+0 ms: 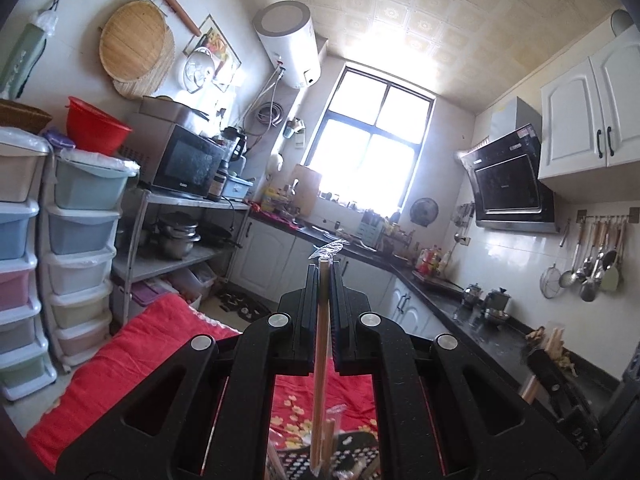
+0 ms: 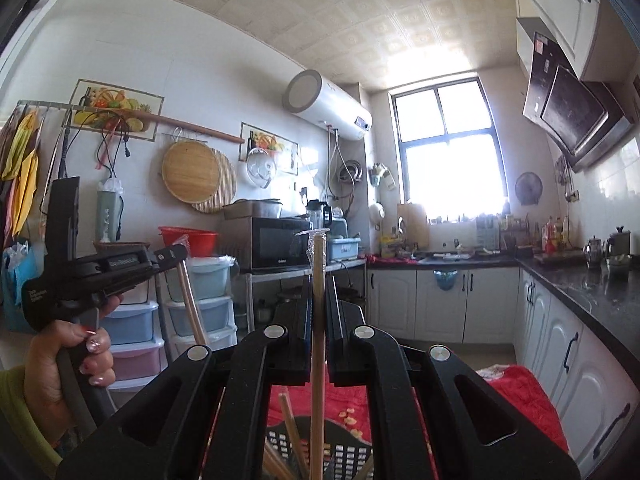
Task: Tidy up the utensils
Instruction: 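Lift both held chopsticks upright above the green basket, then lower the chopsticks into the basket with both tools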
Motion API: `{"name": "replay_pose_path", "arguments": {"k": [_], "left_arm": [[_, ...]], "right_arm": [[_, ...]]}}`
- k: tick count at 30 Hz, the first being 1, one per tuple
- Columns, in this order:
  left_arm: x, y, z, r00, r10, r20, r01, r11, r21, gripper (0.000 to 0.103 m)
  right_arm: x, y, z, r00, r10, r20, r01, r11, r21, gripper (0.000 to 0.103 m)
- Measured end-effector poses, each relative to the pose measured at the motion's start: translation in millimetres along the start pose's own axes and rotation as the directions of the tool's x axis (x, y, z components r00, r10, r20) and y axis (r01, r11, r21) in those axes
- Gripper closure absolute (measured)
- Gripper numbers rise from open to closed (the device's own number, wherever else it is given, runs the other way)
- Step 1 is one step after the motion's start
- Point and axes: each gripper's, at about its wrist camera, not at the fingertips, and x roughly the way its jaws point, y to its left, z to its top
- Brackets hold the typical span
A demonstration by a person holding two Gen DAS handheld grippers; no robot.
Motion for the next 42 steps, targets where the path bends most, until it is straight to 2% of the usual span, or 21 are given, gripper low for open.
{"name": "replay_pose_path", "arguments": {"k": [9, 26, 37, 42], "left_arm": [[19.2, -1.5, -28.2, 1.0, 0.006, 0.01, -0.006, 1.0, 0.021, 0.1], [31.6, 1.9, -84.0, 0.998, -0.058, -0.02, 0.059, 0.998, 0.028, 0.1], [18.7, 6.7, -107.7, 0.996, -0.087, -0.012, 0.087, 0.996, 0.01, 0.1], [16.3, 12.3, -118.0, 0.995, -0.091, -0.043, 0.091, 0.996, -0.015, 0.1]], "right_arm": [[17.3, -2.2, -13.3, 0.998, -0.026, 0.06, 0.028, 0.999, -0.027, 0.098], [55.0, -10.8, -60.6, 0.985, -0.171, 0.029, 0.171, 0.985, -0.004, 0.098], [50.3, -14.8, -75.8, 0.982, -0.186, 0.04, 0.186, 0.982, 0.018, 0.097], [48.3, -14.1, -82.0, 0.985, -0.174, 0.009, 0.174, 0.984, 0.024, 0.097]]}}
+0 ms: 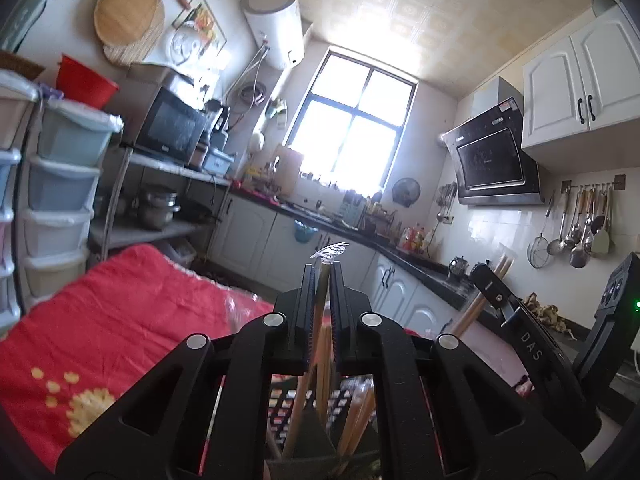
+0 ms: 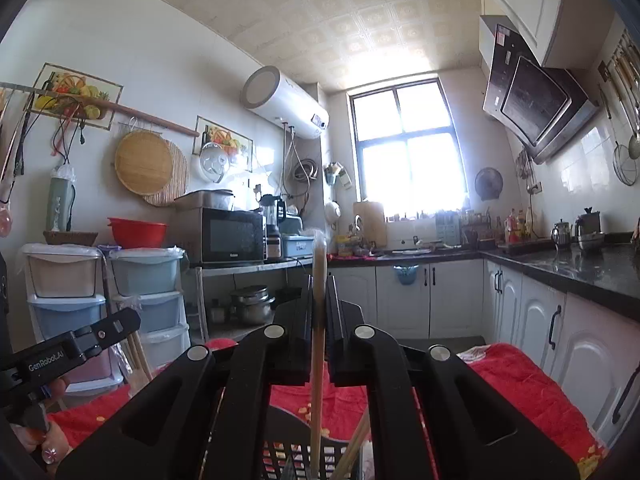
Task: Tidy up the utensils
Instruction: 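Lower the chopsticks into the basket with both tools, then open both tools and withdraw them from the basket toward the loose chopsticks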
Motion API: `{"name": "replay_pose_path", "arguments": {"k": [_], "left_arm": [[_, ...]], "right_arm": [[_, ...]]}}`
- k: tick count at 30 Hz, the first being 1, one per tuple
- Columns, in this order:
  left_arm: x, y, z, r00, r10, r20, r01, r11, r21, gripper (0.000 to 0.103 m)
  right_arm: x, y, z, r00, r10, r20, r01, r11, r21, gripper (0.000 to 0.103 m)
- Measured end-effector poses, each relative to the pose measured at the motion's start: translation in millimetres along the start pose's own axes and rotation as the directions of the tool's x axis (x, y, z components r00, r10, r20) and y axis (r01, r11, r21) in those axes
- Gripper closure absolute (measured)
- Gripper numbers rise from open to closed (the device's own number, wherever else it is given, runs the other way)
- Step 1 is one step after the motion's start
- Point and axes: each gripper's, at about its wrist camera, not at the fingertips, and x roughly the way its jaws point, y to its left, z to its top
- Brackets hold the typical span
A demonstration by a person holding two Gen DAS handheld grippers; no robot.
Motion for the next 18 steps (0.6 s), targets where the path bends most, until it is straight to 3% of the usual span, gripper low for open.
{"name": "replay_pose_path", "arguments": {"k": [2, 4, 5, 8, 10, 18], "left_arm": [[-3.6, 1.2, -1.6, 1.0, 0.001, -0.007, -0.001, 1.0, -0.004, 0.099], [-8.1, 3.4, -3.1, 1.0, -0.009, -0.016, 0.009, 1.0, -0.014, 0.091], [-10.5, 4.0, -3.9, 1.0, -0.011, -0.022, 0.01, 1.0, -0.017, 0.086], [-17.7, 5.5, -4.8, 0.999, -0.02, -0.035, 0.02, 1.0, -0.02, 0.085], [-22.2, 6.2, -6.2, 0.999, -0.023, -0.039, 0.022, 1.0, -0.021, 0.077], [-38.1, 7.9, -6.6, 0.998, -0.022, -0.055, 0.021, 0.999, -0.033, 0.053]], "right_arm": [[-1.5, -2.3, -0.8, 1.0, 0.003, -0.017, -0.003, 1.0, 0.014, 0.094], [-5.1, -5.7, -0.1, 1.0, 0.009, -0.028, -0.008, 0.999, 0.037, 0.074], [-7.5, -6.8, 0.5, 1.0, 0.01, -0.03, -0.008, 0.999, 0.047, 0.072], [-15.7, -9.0, 3.7, 0.999, 0.023, -0.041, -0.021, 0.998, 0.06, 0.067], [-22.3, -10.2, 6.0, 0.998, 0.03, -0.048, -0.027, 0.998, 0.065, 0.058], [-46.1, -12.1, 14.2, 0.996, 0.03, -0.088, -0.024, 0.997, 0.068, 0.041]]}}
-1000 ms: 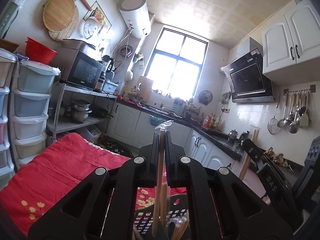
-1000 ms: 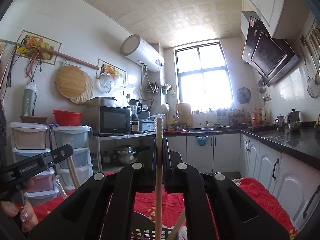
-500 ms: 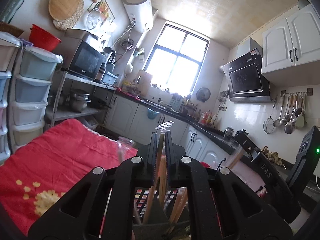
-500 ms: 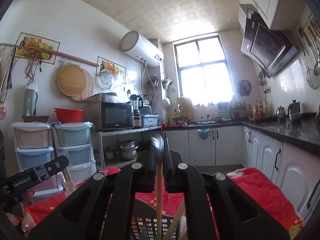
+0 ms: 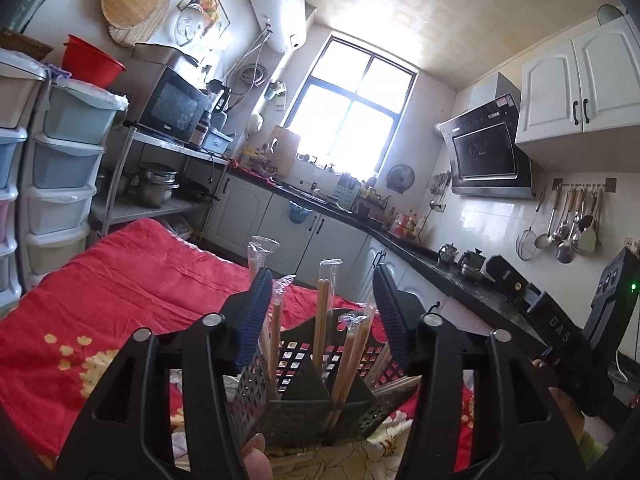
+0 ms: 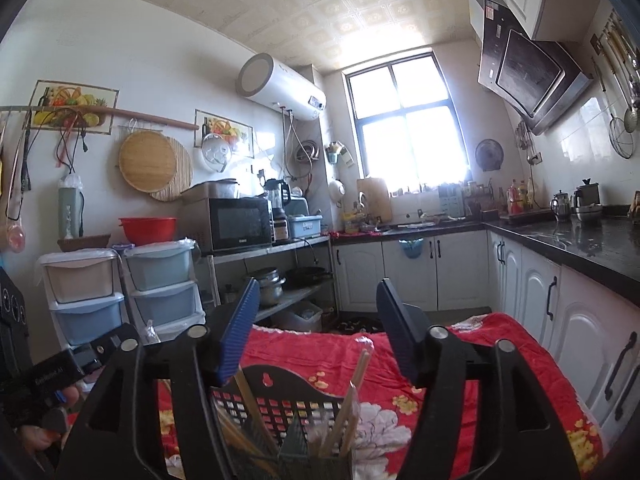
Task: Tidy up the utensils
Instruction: 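Open both tools and withdraw them from the basket toward the loose chopsticks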
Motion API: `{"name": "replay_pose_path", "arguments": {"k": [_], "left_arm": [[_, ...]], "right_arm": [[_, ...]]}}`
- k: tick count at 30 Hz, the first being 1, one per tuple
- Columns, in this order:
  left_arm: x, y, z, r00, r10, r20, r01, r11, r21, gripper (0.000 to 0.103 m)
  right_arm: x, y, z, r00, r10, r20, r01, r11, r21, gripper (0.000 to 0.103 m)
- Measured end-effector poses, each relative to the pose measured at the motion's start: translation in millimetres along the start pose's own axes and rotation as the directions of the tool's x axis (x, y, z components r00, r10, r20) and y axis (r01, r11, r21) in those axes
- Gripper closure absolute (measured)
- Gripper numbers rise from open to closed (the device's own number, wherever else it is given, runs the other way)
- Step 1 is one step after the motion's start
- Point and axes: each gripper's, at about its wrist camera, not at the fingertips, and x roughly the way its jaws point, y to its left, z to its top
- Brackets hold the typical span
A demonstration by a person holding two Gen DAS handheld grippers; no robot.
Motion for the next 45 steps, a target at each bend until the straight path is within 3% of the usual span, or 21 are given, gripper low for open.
{"name": "replay_pose_path", "arguments": {"k": [9, 14, 45], "left_arm": [[-16.5, 18.1, -0.7, 0.995, 0.059, -0.076, -0.064, 0.996, -0.064, 0.021], [-25.5, 31.6, -5.3, 0.991, 0.078, -0.111, -0.091, 0.989, -0.116, 0.011], [-50.9, 75.1, -32.3, 0.961, 0.158, -0.229, -0.206, 0.956, -0.206, 0.011]], "right_arm": [[-18.3, 3.8, -4.1, 0.998, -0.017, -0.06, 0.016, 1.0, -0.011, 0.027], [-26.2, 6.8, -11.5, 0.995, -0.016, -0.099, 0.016, 1.0, -0.002, 0.024], [-35.2, 31.0, -60.5, 0.95, 0.039, -0.31, -0.034, 0.999, 0.022, 0.023]]}}
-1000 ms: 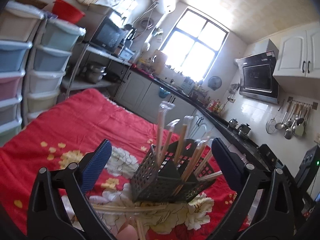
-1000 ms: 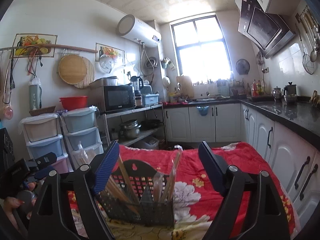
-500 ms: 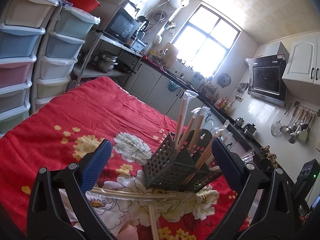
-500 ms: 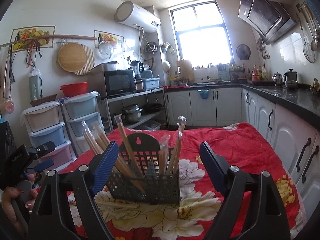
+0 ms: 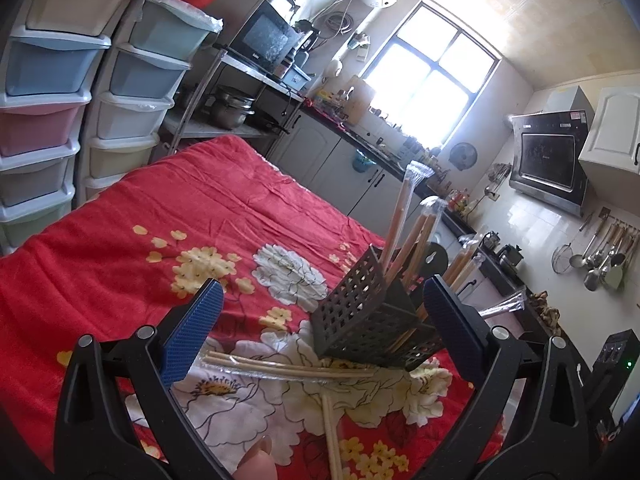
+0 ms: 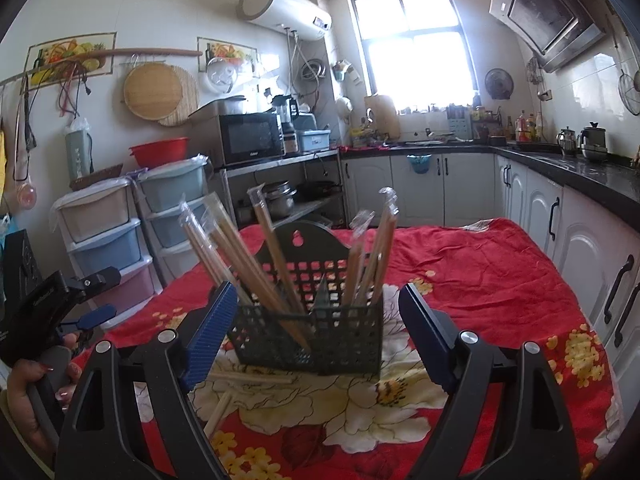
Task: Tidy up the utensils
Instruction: 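Open both tools and withdraw them from the basket toward the loose chopsticks, then close the left tool on a chopstick while the right tool grasps another chopstick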
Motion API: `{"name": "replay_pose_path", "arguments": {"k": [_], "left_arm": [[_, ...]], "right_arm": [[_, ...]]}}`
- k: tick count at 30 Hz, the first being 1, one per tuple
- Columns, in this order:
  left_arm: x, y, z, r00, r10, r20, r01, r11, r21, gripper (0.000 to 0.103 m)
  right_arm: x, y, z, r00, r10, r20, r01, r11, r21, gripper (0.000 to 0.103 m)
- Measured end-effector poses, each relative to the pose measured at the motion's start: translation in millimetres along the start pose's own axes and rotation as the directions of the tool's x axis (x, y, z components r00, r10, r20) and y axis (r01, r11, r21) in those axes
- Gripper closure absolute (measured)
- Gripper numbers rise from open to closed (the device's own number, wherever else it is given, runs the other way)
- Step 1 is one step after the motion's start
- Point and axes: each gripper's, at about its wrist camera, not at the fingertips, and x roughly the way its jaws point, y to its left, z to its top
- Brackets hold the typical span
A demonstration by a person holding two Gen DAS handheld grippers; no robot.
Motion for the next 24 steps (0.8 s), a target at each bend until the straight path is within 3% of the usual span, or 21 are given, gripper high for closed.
{"name": "replay_pose_path", "arguments": {"k": [14, 24], "left_arm": [[4.8, 18.9, -16.8, 0.991, 0.086, -0.099, -0.085, 0.996, 0.015, 0.011], [12.1, 37.7, -27.8, 0.971, 0.146, -0.19, -0.146, 0.989, 0.014, 0.011]], "right_arm": [[18.1, 39.5, -19.3, 0.986, 0.096, -0.134, -0.107, 0.991, -0.079, 0.023], [32.9, 66.4, -35.1, 0.961, 0.14, -0.238, -0.174, 0.977, -0.124, 0.023]]}}
